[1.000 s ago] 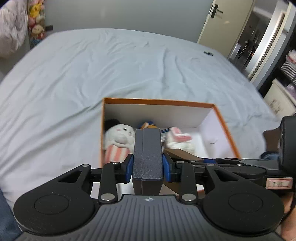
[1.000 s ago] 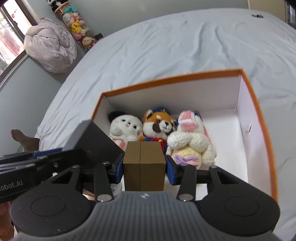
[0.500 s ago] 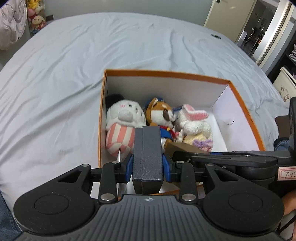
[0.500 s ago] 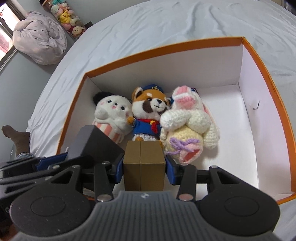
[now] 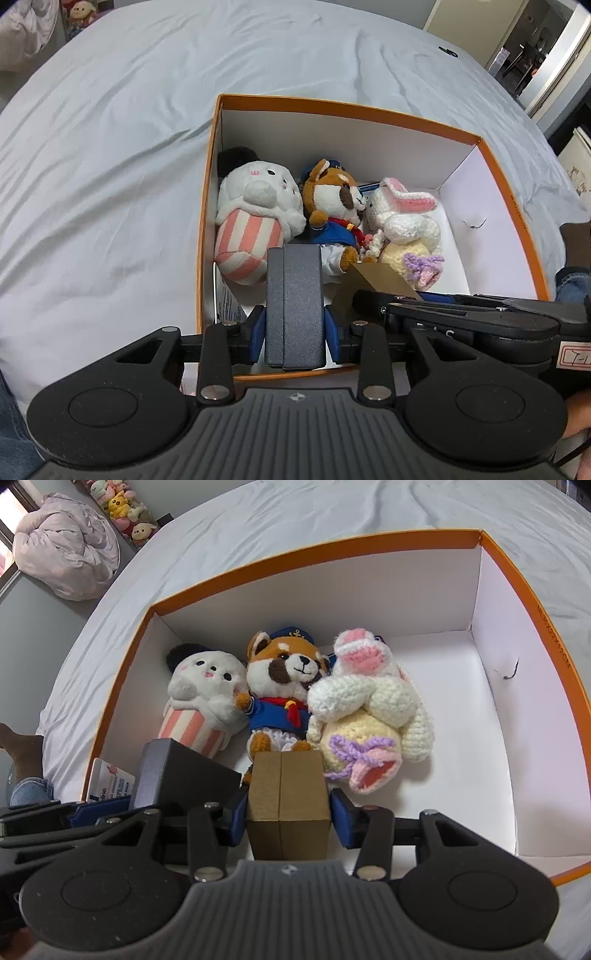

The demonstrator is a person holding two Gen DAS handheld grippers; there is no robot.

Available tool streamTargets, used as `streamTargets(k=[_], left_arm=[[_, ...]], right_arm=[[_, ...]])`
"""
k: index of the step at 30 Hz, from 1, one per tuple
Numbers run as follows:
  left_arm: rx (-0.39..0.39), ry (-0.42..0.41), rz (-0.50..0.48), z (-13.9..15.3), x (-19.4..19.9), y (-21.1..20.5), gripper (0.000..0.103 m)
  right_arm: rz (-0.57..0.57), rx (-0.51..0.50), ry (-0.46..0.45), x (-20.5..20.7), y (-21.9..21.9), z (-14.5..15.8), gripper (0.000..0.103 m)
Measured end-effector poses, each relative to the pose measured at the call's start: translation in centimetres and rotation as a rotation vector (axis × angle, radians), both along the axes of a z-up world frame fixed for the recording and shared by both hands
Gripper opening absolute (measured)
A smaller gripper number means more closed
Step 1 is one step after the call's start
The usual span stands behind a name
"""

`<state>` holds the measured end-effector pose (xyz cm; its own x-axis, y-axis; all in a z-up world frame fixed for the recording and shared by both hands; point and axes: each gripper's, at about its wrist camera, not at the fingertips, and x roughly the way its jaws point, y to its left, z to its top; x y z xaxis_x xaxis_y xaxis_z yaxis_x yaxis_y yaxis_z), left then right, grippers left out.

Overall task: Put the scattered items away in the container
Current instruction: 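Lower both boxes into the orange box and open both tools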

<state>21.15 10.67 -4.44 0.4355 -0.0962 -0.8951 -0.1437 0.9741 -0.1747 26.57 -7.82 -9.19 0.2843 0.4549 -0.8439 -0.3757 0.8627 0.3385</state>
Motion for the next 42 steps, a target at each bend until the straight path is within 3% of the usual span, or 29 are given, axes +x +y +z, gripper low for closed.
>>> streamTargets(k=[7,15,16,20,25,29,33,40,42], left_arm=[[-0.030,-0.015,0.005,0.8,-0.7,0.4,0.039],[-0.013,-0.125,0.014,3.7,-2.5,1.4,0.040],[-0.005,-0.138,0.014,4.1,-2.7,1.5,0.040],[0.012,-0.174,0.029,5.4,-2.9,2.5,0.040],[0.010,-0.130,0.093,4.6,-2.3,4.2,0.039],[-0.032,-0.103,0.125,3.3,-2.2,5.4,0.028],[-0.128,-0.078,0.131,2.1,-2.1,6.2,0.017],[-0.118,-0.067,0.118,1.5,-2.0,6.0,0.015],[-0.114,-0.065,0.115,1.6,-2.1,6.0,0.014]], right_arm=[[0.046,0.004,0.043,0.1,0.2,0.4,0.053],[0.049,0.014,0.104,0.7,-0.4,1.0,0.050],[0.054,0.007,0.094,0.8,-0.4,1.3,0.049],[0.095,-0.053,0.047,1.3,-0.4,2.2,0.026],[0.184,-0.162,0.032,2.0,0.1,1.5,0.023],[0.218,-0.210,0.060,2.4,0.7,0.2,0.023],[0.222,-0.200,0.099,2.6,1.2,-0.8,0.021],[0.251,-0.196,0.114,2.2,2.4,-1.6,0.015],[0.262,-0.178,0.118,2.0,2.7,-1.7,0.007]])
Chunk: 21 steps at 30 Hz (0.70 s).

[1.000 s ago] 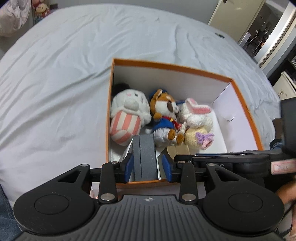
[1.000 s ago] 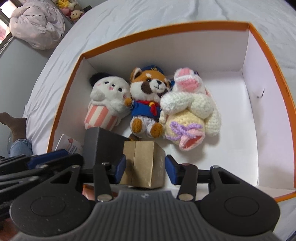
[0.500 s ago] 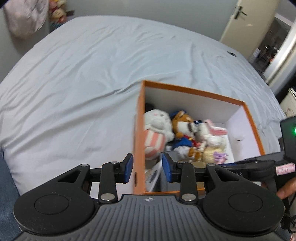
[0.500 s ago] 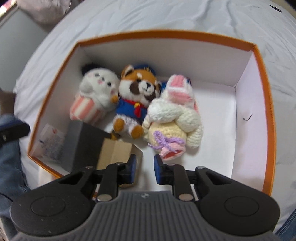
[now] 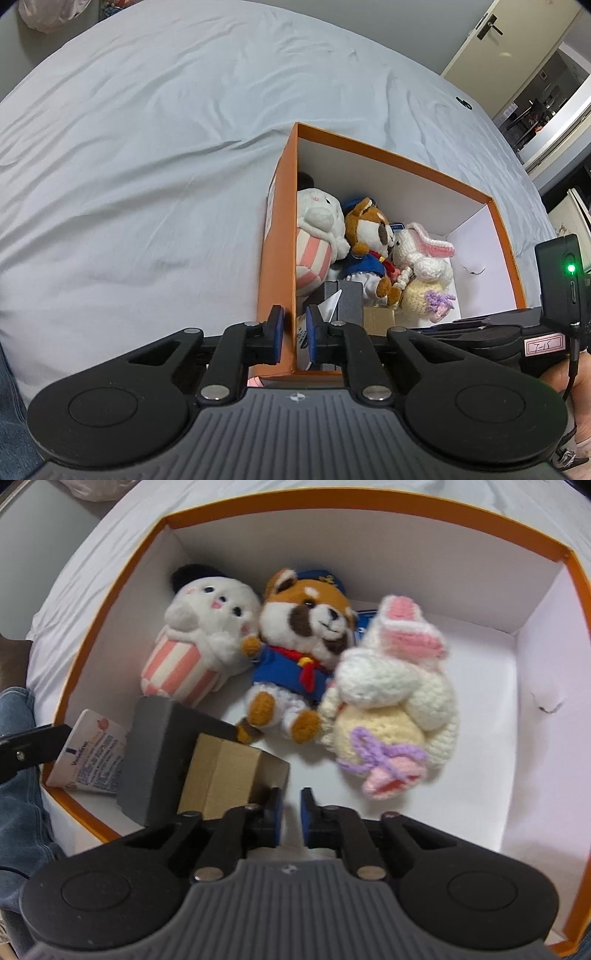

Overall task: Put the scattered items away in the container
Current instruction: 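Lower both boxes into the orange box and open both tools, then withdraw both tools from the box toward the remaining items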

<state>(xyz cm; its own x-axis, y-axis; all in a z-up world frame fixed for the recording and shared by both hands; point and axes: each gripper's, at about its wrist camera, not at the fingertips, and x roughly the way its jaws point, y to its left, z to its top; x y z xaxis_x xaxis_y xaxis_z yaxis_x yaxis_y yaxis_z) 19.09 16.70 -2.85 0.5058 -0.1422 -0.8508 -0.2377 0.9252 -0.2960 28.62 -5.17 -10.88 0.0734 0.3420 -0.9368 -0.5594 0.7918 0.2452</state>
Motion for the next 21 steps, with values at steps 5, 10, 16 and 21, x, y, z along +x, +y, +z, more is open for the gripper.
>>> streamTargets(k=[5,10,16,21], left_arm=[[-0.003,0.004,-0.001,0.0,0.0,0.1,0.014],[0.013,-0.009,0.027,0.4,-0.4,0.4,0.017],[0.126,-0.120,0.050,2.7,-3.2,-0.7,0.019],[0.152,-0.200,-0.016,4.6,-6.3,-2.7,0.019]], right_arm=[[0.032,-0.006,-0.033,-0.6,0.9,0.3,0.003],[0.044,-0.025,-0.119,-1.2,0.1,1.4,0.006],[0.077,-0.028,-0.378,-4.2,-1.9,4.8,0.011],[0.040,0.095,-0.481,-6.7,-5.4,7.2,0.013]])
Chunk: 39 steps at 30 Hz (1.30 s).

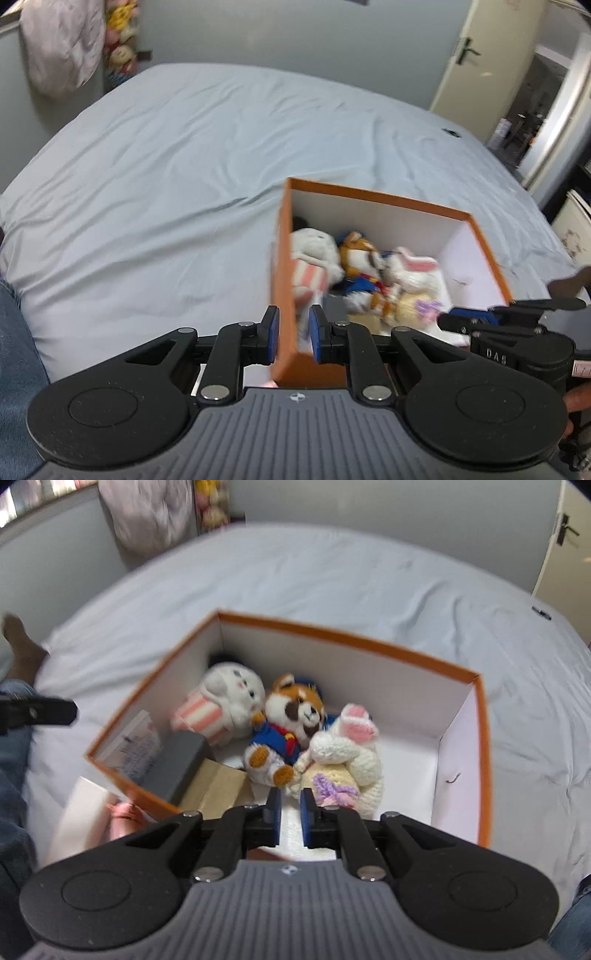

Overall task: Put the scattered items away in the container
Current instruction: 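Withdraw both tools from the box toward the remaining items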

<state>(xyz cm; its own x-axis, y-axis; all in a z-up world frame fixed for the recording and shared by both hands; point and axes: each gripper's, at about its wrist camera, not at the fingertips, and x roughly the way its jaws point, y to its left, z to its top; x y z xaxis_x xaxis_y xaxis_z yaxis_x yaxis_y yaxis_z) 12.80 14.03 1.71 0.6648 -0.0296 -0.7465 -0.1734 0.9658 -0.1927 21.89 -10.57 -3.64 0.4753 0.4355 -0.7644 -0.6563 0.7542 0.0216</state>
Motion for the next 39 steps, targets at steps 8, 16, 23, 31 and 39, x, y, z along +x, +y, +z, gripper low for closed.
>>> streamTargets(k=[8,16,23,31,39], left_arm=[[0.027,0.021,-0.121,-1.1,-3.3,-4.0,0.023],[0.143,0.180,-0.345,-6.3,-4.7,-9.4,0.047],[0.361,0.177,-0.521,-8.0,-6.6,-13.3,0.057],[0.523,0.218,-0.652,-11.3,-7.5,-16.5,0.063],[0.686,0.202,-0.711,-14.1,-8.0,-18.6,0.067]], right_arm=[[-0.069,0.092,-0.012,-4.6,-4.1,-0.5,0.019],[-0.065,-0.103,0.044,-9.1,-6.1,-5.4,0.034],[0.037,-0.269,0.088,-11.1,-6.4,-8.7,0.042],[0.087,-0.305,0.095,-11.8,-6.5,-9.9,0.052],[0.130,-0.379,0.052,-12.2,-5.5,-10.8,0.054]])
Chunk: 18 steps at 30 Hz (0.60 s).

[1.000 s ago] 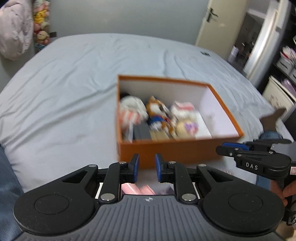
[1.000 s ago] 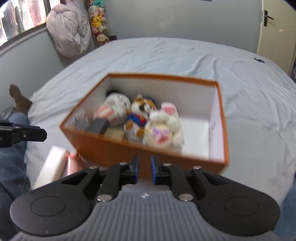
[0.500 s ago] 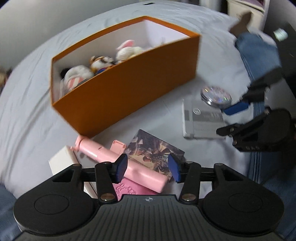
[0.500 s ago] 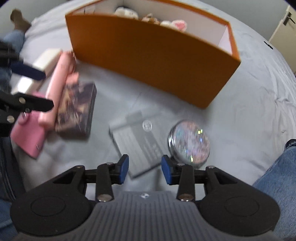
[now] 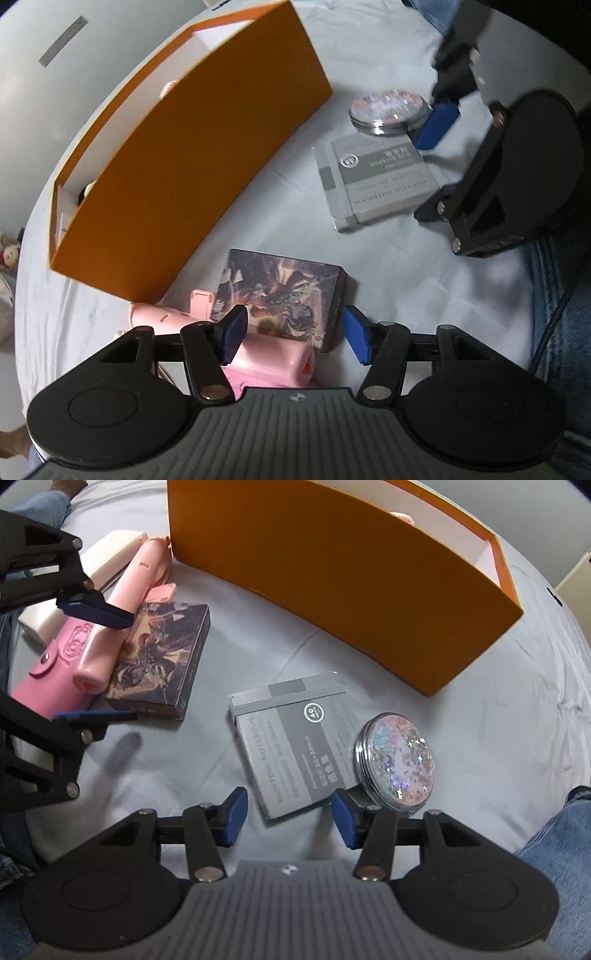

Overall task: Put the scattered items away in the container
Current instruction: 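Withdraw both tools from the box toward the remaining items, then grasp the grey notebook with the right tool while the left tool grasps the maroon box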

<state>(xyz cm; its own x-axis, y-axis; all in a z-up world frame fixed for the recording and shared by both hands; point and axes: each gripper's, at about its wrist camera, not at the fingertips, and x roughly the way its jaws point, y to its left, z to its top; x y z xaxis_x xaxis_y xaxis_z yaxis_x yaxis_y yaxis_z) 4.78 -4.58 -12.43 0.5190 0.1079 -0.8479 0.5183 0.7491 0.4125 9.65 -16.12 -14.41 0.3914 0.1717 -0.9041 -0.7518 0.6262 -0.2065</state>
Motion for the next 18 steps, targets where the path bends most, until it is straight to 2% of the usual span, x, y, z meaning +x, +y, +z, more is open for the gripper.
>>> streamTargets(k=[2,6,10,18], left_arm=[[0.023,0.000,-0.008,-0.7,0.0,-0.3,0.067],[0.084,-0.045,-0.039,-2.0,-0.5,-0.9,0.075],[0.076,-0.067,-0.030,-2.1,-0.2,-0.9,0.080],[0.075,-0.088,-0.041,-2.0,-0.4,-0.6,0.082]], right_arm=[[-0.002,-0.016,0.000,0.1,0.1,-0.4,0.057],[0.003,-0.024,0.002,0.2,0.3,-0.7,0.057],[0.024,-0.043,-0.009,0.3,1.0,-1.2,0.058],[0.124,-0.104,-0.151,-1.4,2.5,-1.2,0.069]])
